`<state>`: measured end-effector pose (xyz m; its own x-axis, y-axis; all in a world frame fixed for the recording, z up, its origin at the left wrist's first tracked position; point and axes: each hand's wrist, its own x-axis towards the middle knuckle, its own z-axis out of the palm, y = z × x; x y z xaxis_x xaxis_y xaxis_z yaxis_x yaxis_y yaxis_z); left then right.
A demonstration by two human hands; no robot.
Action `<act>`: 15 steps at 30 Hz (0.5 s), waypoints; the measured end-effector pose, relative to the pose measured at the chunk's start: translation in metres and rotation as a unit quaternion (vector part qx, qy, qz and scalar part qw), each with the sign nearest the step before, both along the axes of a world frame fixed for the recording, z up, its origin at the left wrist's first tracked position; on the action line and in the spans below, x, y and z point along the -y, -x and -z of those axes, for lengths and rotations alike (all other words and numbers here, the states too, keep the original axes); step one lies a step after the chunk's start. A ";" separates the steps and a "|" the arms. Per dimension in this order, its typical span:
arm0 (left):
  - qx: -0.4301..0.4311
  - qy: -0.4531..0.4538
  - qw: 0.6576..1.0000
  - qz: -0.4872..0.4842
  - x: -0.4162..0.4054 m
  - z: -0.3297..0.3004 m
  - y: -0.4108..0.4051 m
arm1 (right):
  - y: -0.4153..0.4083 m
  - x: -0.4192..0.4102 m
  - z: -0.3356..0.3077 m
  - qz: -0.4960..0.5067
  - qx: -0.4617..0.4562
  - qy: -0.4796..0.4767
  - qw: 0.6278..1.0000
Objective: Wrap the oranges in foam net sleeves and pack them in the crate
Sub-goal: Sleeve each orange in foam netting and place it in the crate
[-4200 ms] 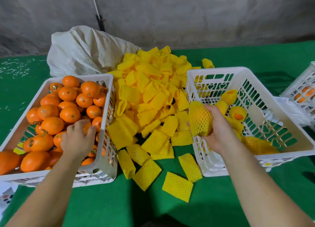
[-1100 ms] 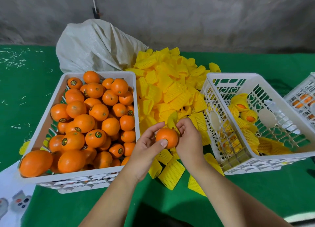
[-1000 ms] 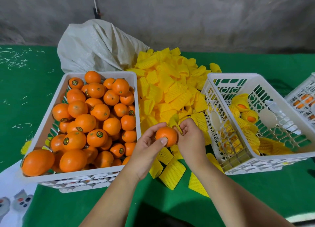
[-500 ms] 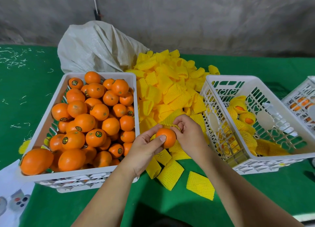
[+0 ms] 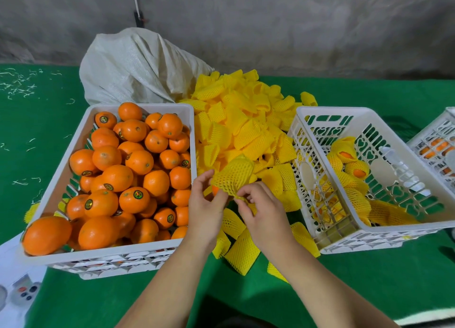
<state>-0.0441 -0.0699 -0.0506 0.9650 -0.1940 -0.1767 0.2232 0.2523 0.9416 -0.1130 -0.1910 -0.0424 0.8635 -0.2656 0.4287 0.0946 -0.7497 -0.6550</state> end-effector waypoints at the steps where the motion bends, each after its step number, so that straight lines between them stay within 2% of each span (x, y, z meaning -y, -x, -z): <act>1: 0.008 -0.004 1.000 -0.001 0.000 0.000 0.001 | 0.001 -0.004 0.000 -0.001 0.001 -0.001 1.000; 6: -0.007 0.022 1.000 -0.011 -0.001 -0.004 0.002 | 0.001 -0.023 -0.004 -0.039 0.033 -0.010 0.999; 11: -0.037 -0.008 0.999 0.028 -0.001 -0.004 0.002 | -0.005 -0.004 -0.008 -0.049 -0.069 -0.027 0.996; 15: -0.016 -0.005 0.998 0.066 -0.004 0.001 0.005 | -0.012 0.005 -0.007 -0.022 -0.089 -0.019 0.996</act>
<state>-0.0489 -0.0654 -0.0520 0.9247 -0.3175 -0.2100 0.2843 0.2092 0.9356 -0.1014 -0.1964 -0.0355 0.9359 -0.2391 0.2587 0.0065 -0.7225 -0.6914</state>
